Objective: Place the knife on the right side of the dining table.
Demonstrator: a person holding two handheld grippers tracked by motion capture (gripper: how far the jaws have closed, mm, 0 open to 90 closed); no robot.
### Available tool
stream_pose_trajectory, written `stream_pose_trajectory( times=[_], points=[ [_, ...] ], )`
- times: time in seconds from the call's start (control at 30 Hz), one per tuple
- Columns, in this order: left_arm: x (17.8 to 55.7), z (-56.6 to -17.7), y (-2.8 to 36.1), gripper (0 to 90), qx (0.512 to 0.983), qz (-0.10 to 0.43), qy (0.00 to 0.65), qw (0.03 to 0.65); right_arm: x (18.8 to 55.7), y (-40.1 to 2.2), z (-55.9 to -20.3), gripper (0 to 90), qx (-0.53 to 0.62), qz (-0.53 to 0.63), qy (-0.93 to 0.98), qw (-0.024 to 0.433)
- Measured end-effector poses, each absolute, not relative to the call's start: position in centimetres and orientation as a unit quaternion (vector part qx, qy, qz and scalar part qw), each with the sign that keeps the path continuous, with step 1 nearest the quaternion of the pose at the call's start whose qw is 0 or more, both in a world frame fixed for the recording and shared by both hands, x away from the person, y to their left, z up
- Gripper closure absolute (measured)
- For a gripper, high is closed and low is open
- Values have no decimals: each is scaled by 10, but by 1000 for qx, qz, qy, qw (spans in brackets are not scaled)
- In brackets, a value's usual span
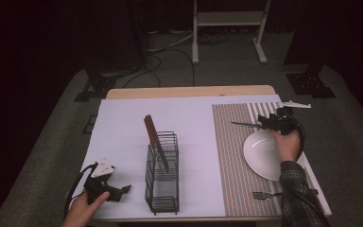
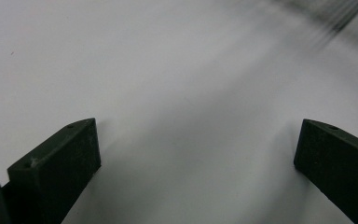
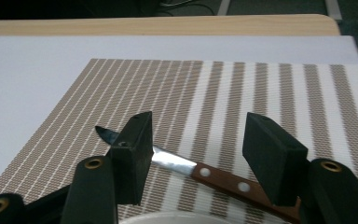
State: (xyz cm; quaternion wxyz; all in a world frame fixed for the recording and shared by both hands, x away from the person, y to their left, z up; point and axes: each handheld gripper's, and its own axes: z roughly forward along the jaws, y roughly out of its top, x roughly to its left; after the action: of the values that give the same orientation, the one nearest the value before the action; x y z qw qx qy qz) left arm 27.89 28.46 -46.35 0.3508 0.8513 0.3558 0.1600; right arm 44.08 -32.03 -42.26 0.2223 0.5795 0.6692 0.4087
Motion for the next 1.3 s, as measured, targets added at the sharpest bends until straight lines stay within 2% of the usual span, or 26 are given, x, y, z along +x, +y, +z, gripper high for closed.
stream_pose_trajectory(
  times=[0.13,0.37,0.5,0.87,1.23,1.3],
  points=[
    [279,-463,285,0,851,160,356,351,444,-308,-424,496,571,408,680,212],
    [279,-463,285,0,851,160,356,351,460,-283,-427,783,553,387,710,200],
    [279,-464,285,0,851,160,356,351,472,-275,-431,883,557,374,718,186],
    [279,-464,285,0,851,160,356,351,490,-262,-445,896,565,324,741,164],
    [279,-464,285,0,851,160,356,351,488,-263,-446,894,565,320,744,157],
    [279,-464,285,0,851,160,356,351,486,-264,-445,845,564,325,742,161]
  ],
)
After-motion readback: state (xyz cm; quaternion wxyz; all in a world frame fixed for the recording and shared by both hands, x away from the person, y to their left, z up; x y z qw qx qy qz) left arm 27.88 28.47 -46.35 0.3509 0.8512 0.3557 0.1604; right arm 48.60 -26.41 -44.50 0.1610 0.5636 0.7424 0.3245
